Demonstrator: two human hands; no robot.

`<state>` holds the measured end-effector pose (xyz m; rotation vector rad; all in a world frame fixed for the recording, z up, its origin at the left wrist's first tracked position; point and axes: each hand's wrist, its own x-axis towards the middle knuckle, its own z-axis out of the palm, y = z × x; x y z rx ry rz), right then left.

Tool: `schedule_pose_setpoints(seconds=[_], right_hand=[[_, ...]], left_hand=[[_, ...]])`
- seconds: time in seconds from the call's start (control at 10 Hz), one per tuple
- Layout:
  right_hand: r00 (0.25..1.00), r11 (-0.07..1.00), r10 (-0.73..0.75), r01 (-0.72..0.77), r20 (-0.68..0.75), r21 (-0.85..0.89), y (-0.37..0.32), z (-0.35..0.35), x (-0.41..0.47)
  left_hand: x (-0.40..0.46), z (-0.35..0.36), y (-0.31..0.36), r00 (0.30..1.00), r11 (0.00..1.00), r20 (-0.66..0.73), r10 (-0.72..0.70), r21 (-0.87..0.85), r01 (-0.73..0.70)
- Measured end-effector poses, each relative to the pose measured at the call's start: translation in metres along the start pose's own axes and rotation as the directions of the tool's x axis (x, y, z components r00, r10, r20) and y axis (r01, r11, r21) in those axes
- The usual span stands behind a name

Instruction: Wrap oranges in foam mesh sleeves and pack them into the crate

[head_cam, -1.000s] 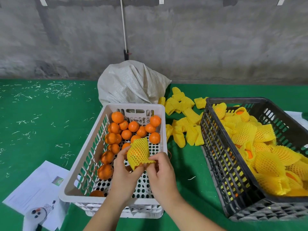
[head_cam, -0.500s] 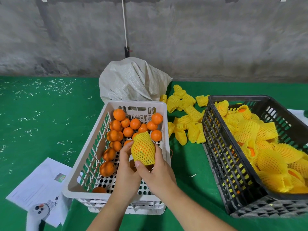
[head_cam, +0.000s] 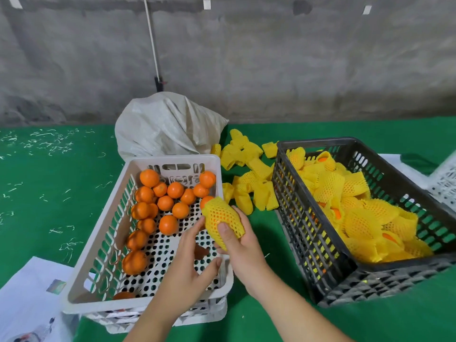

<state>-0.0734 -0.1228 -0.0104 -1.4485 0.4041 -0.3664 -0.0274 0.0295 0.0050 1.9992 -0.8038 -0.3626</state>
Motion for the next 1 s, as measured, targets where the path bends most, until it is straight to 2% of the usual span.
schedule_pose_setpoints(seconds=[0.1, 0.2, 0.3, 0.4, 0.5, 0.6, 0.7, 0.8, 0.9, 1.0], right_hand=[[0.981, 0.989, -0.043, 0.015, -0.187, -0.15, -0.024, -0.052, 0.008], [0.894, 0.926, -0.149, -0.023, -0.422, -0.377, -0.053, -0.107, 0.028], [0.791, 0.858, -0.271, -0.06, -0.548, -0.511, -0.073, -0.154, 0.055], [0.887, 0.713, -0.244, -0.11, -0.392, -0.693, -0.066, -0.182, 0.07], [0.98, 0.327, -0.079, -0.15, -0.185, -0.933, -0.037, -0.185, 0.068], [0.994, -0.043, -0.081, -0.072, -0.068, -0.997, -0.024, -0.177, 0.074], [0.999, -0.164, -0.03, -0.05, -0.046, -0.985, -0.026, -0.176, 0.078], [0.999, -0.228, 0.004, 0.047, 0.048, -0.972, -0.03, -0.176, 0.071], [0.983, -0.074, 0.08, 0.17, 0.164, -0.983, -0.038, -0.189, 0.058], [0.988, 0.078, 0.018, 0.152, 0.154, -0.985, -0.048, -0.23, 0.019]], left_hand=[[0.009, 0.014, -0.023, 0.996, 0.989, 0.071, 0.046, 0.134, -0.055], [0.014, 0.021, -0.037, 0.995, 0.972, 0.096, -0.002, 0.232, -0.02], [0.021, 0.025, -0.043, 0.997, 0.965, 0.069, -0.039, 0.26, 0.02], [0.022, 0.025, -0.042, 0.996, 0.963, 0.077, -0.047, 0.268, 0.025], [0.023, 0.025, -0.044, 0.996, 0.966, 0.084, -0.044, 0.258, 0.021], [0.022, 0.028, -0.043, 0.995, 0.957, 0.097, -0.023, 0.289, -0.006], [0.019, 0.028, -0.042, 0.997, 0.95, 0.07, 0.033, 0.308, -0.053], [0.017, 0.027, -0.037, 0.993, 0.924, 0.069, 0.095, 0.366, -0.114], [0.005, 0.013, -0.042, 0.988, 0.887, 0.058, 0.143, 0.436, -0.154], [-0.028, -0.018, -0.064, 0.974, 0.831, -0.024, 0.223, 0.528, -0.177]])
